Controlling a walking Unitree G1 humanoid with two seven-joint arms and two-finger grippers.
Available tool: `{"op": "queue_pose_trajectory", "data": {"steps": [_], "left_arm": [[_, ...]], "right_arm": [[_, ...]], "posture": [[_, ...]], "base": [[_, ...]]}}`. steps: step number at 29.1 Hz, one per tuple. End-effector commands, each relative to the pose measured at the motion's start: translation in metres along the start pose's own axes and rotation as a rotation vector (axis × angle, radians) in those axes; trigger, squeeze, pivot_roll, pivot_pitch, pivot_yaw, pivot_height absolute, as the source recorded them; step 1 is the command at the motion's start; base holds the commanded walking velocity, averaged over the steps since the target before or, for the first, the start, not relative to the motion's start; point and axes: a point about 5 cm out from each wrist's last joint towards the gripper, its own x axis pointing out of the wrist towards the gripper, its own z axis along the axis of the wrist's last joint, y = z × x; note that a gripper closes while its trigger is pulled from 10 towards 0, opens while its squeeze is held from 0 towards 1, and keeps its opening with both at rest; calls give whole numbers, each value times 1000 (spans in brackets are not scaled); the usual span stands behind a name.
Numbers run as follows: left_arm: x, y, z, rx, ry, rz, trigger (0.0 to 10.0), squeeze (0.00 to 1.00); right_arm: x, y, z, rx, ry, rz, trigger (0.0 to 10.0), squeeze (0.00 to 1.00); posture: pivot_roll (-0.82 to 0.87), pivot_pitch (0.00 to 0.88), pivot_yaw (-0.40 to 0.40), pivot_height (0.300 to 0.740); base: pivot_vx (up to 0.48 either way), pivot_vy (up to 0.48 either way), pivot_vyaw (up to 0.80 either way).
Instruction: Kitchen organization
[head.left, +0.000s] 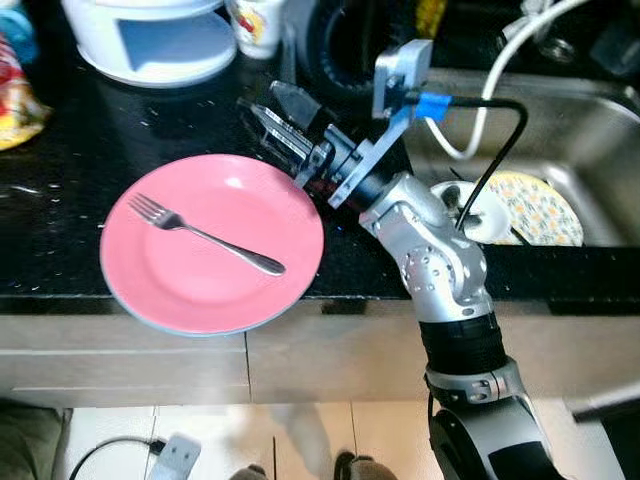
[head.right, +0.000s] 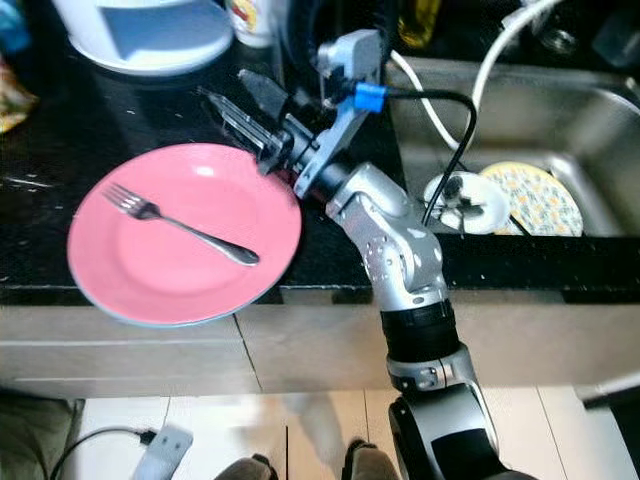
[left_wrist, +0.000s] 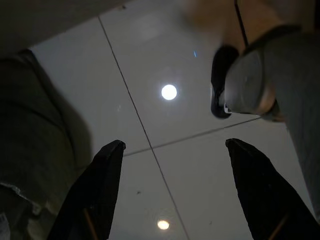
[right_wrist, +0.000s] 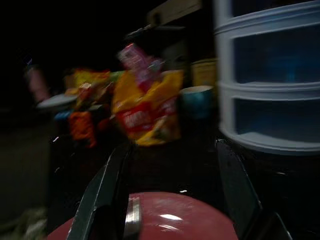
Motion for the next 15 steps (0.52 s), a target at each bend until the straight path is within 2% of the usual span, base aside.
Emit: {"op": "queue_pose_trajectory", "data": {"steps": [1, 15], "left_arm": [[-3, -6, -16, -12, 56, -14, 10000, 0], [0, -7, -7, -5, 38, -21, 10000, 0]], "right_arm": [[-1, 5, -4, -21, 29, 41, 10000, 0], [-8, 10, -11, -52, 86, 112, 10000, 0]], "posture": [[112, 104, -85, 740], [111, 85, -80, 740]], "base": [[0, 0, 800], [0, 0, 800]]}}
